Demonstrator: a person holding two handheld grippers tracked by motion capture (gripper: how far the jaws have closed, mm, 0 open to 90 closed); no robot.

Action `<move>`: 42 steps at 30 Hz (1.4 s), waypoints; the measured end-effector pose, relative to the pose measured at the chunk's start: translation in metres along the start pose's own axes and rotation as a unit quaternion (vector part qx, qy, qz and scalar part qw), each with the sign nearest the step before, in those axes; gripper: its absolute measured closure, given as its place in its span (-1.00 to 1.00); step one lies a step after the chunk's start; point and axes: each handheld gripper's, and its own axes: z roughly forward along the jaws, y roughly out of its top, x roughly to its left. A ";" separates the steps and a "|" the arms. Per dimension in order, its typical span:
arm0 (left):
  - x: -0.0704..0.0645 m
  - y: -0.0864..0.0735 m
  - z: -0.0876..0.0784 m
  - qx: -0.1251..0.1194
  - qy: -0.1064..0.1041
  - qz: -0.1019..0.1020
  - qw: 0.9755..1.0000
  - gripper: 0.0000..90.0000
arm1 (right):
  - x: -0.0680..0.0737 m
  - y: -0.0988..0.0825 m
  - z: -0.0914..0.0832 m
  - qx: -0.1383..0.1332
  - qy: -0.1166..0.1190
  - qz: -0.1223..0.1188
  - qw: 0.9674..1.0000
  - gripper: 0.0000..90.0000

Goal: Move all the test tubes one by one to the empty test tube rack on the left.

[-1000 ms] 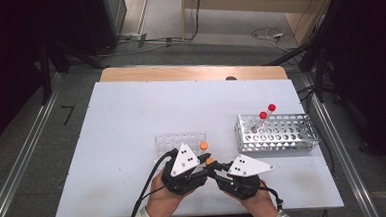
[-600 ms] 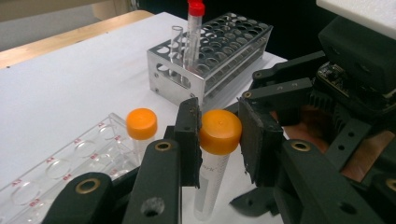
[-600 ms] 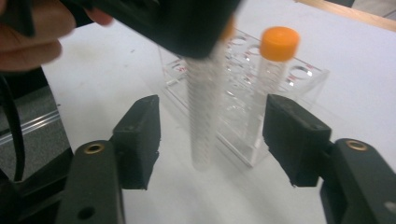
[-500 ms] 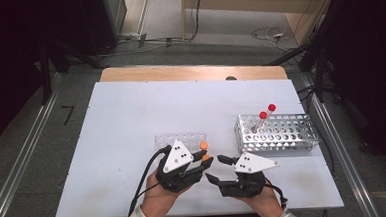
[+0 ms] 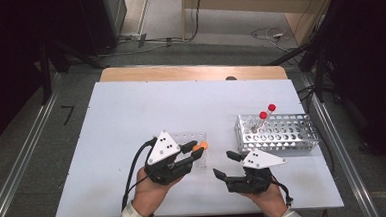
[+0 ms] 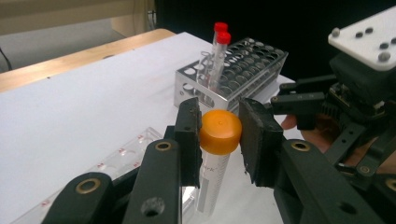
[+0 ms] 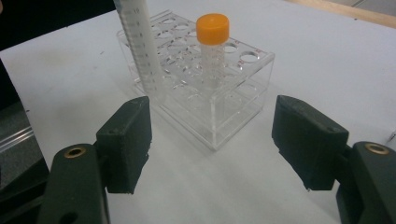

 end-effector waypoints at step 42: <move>0.015 -0.002 0.023 -0.010 0.052 0.007 0.999 0.56 | -0.003 0.000 -0.002 -0.005 -0.013 0.010 1.000 -0.38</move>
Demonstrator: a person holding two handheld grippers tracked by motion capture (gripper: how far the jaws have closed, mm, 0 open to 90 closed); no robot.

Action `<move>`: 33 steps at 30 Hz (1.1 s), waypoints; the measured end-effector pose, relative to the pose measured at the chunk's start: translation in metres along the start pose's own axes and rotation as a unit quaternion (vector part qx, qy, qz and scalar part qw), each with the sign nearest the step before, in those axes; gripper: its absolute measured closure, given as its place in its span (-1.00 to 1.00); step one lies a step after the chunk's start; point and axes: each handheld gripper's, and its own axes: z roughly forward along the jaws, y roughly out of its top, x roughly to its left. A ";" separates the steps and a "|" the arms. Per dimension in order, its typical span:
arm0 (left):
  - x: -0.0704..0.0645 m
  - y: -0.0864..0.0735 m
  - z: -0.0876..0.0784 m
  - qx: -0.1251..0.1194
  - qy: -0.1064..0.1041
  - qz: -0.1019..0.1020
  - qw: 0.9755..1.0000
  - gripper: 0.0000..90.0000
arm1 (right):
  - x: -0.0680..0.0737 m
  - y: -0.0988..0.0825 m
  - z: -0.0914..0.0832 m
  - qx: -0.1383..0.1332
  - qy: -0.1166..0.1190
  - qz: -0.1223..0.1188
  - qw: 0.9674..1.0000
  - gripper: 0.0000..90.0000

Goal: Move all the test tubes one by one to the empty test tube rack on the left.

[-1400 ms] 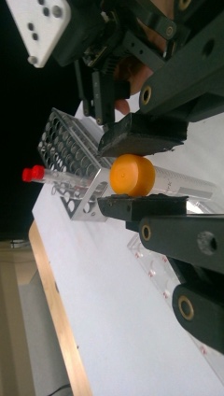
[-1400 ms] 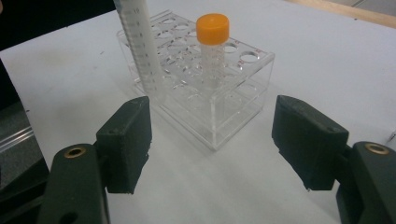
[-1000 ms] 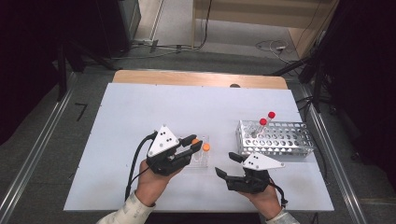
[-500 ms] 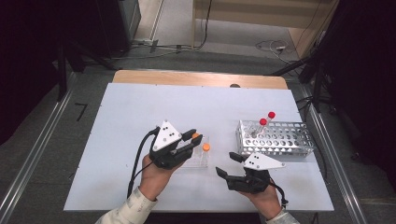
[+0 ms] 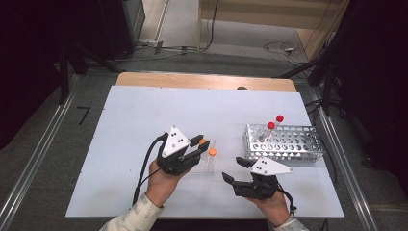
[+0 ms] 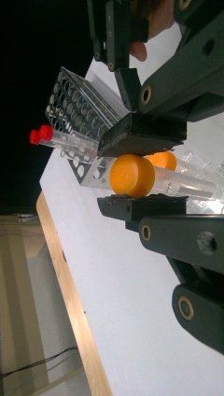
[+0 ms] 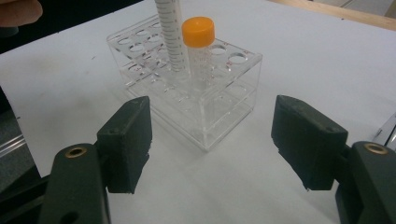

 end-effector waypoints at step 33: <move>0.004 -0.020 0.009 0.037 -0.007 -0.027 0.999 0.28 | -0.001 0.000 0.000 -0.001 -0.001 -0.001 1.000 -0.38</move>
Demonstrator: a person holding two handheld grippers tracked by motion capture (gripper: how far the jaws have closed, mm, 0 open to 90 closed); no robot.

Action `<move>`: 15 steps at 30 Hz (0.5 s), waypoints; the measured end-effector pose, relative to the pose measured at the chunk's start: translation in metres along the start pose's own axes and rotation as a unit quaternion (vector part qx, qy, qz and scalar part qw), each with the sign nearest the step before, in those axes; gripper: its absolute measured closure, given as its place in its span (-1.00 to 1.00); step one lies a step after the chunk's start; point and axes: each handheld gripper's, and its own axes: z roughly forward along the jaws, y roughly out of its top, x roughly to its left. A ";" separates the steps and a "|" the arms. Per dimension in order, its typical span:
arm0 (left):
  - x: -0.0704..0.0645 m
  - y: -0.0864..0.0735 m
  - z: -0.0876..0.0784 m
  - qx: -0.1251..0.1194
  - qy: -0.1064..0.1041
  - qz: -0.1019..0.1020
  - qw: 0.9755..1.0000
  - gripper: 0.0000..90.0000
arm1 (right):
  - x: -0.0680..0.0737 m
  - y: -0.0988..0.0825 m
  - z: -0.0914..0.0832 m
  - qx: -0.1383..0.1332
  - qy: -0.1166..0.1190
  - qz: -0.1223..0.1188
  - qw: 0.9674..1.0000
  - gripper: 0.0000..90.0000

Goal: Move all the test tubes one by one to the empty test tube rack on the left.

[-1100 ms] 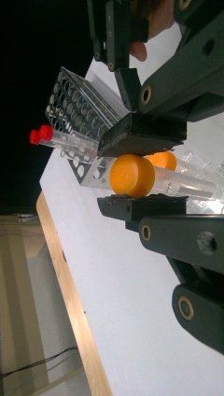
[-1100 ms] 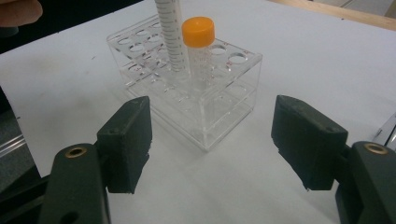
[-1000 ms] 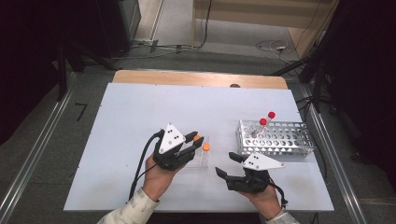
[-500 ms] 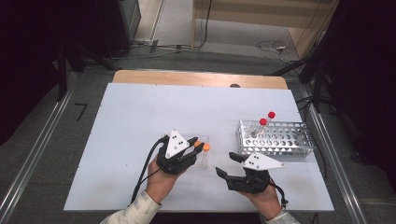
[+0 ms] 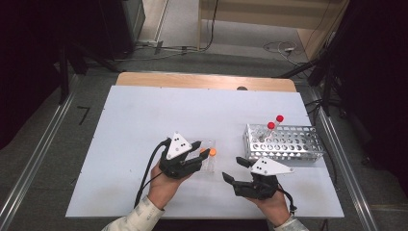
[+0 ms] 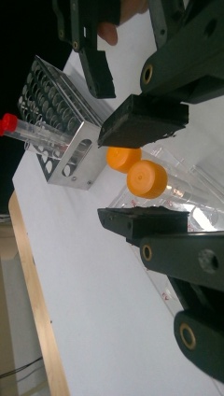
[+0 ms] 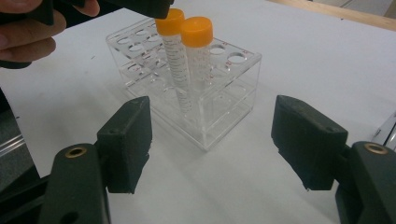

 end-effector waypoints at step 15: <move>0.007 0.004 -0.016 -0.024 0.059 -0.017 0.998 -0.42 | -0.012 0.000 -0.009 -0.012 -0.030 0.012 0.999 -0.39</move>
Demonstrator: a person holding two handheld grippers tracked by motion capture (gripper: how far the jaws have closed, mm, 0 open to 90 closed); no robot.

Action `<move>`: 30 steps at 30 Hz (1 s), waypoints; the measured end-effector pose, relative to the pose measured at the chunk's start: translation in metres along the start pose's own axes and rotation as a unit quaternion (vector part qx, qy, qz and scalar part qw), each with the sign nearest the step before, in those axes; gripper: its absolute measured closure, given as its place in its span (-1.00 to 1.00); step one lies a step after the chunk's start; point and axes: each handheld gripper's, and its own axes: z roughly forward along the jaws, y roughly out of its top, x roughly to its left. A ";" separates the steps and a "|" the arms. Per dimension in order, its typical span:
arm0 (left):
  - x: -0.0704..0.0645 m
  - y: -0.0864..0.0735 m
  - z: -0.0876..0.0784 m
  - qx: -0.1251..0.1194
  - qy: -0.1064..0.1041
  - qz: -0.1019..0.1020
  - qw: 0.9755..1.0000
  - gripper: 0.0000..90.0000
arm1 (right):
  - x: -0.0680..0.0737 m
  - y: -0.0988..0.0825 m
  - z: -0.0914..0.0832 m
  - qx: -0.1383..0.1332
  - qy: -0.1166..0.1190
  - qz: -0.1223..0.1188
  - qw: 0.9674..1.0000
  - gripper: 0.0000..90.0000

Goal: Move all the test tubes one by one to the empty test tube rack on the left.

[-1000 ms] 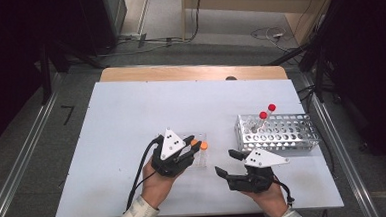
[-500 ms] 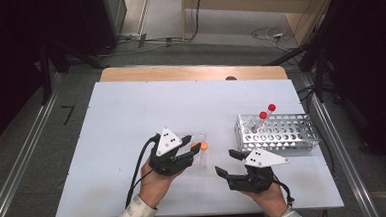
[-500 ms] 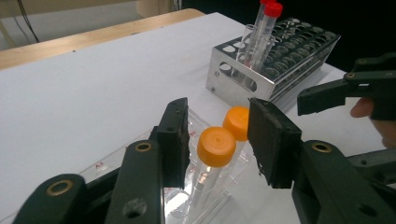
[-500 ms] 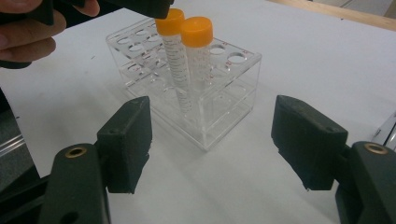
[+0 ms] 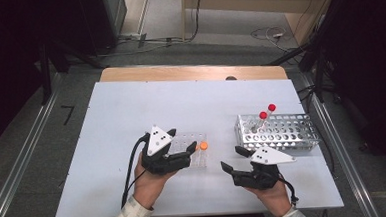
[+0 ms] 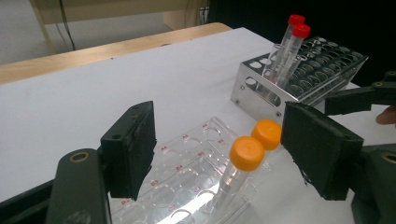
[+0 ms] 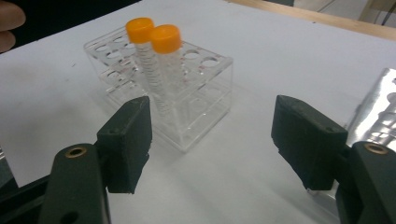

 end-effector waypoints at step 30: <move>0.010 0.002 -0.006 -0.012 0.026 -0.010 1.000 -0.50 | -0.058 -0.008 0.013 -0.029 -0.146 0.039 0.988 0.07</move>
